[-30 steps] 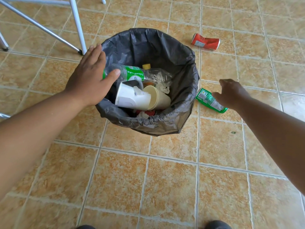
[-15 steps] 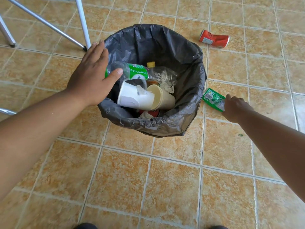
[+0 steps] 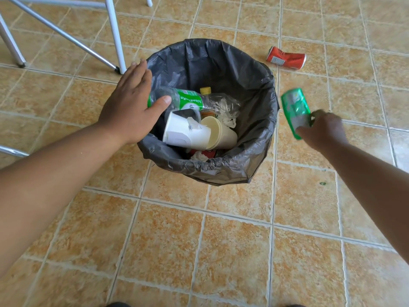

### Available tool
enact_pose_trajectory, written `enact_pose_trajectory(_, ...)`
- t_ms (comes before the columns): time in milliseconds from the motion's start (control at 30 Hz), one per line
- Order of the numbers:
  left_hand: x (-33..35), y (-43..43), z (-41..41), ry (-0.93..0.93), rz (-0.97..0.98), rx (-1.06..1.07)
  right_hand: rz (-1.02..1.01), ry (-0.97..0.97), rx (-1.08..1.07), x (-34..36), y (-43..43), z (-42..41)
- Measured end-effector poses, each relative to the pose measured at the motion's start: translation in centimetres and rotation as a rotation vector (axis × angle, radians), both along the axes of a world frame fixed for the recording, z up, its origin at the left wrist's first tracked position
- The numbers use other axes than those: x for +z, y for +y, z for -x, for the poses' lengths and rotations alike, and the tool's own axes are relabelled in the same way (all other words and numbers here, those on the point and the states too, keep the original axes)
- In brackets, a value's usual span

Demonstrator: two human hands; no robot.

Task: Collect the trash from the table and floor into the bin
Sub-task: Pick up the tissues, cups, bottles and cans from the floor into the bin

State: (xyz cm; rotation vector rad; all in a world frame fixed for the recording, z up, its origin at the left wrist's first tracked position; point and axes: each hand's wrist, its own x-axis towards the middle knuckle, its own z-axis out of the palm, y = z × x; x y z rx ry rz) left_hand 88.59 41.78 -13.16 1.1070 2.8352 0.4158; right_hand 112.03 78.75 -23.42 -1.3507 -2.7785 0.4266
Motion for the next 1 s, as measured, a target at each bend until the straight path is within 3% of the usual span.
enact_pose_trajectory(133,-0.1,0.0,0.0,-0.003,-0.013,0.001,-0.024,0.523,0.035,6.0,-1.4,2.5)
enact_pose_trajectory(233,-0.2,-0.1,0.1,-0.005,-0.017,-0.001,0.032,0.77,0.269,11.7,-4.2,4.3)
enact_pose_trajectory(333,-0.2,-0.1,0.2,-0.014,-0.013,-0.001,-0.045,0.72,0.614,15.4,-7.3,4.9)
enact_pose_trajectory(533,-0.1,-0.1,0.1,-0.033,-0.03,0.003,-0.167,0.274,1.053,15.9,-11.7,5.3)
enact_pose_trajectory(700,-0.2,0.0,0.1,-0.02,-0.018,0.002,-0.157,0.086,1.057,14.7,-12.4,5.4)
enact_pose_trajectory(800,-0.4,0.0,0.3,-0.014,-0.015,0.0,-0.114,0.069,1.035,14.1,-12.7,5.3)
enact_pose_trajectory(900,-0.5,0.0,0.4,-0.013,-0.013,-0.003,-0.093,0.129,0.993,14.2,-12.4,5.1)
enact_pose_trajectory(1000,-0.5,0.0,0.3,-0.013,-0.015,-0.007,-0.13,0.315,0.869,13.9,-11.8,4.9)
